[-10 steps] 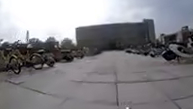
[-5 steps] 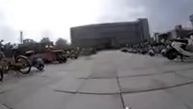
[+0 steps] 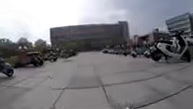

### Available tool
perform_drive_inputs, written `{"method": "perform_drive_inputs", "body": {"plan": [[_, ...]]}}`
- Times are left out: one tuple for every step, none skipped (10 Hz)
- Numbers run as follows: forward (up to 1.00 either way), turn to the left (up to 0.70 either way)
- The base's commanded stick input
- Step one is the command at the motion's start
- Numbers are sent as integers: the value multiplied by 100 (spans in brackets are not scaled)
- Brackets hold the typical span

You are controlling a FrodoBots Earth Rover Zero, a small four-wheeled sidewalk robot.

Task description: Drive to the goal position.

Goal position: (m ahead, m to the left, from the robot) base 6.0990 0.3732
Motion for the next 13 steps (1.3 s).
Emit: {"method": "perform_drive_inputs", "body": {"plan": [[100, 0], [100, 0], [100, 3], [100, 36], [100, 38], [100, 12], [100, 0], [100, 0], [100, 0], [100, 0], [100, 0], [100, 0], [100, -7]]}}
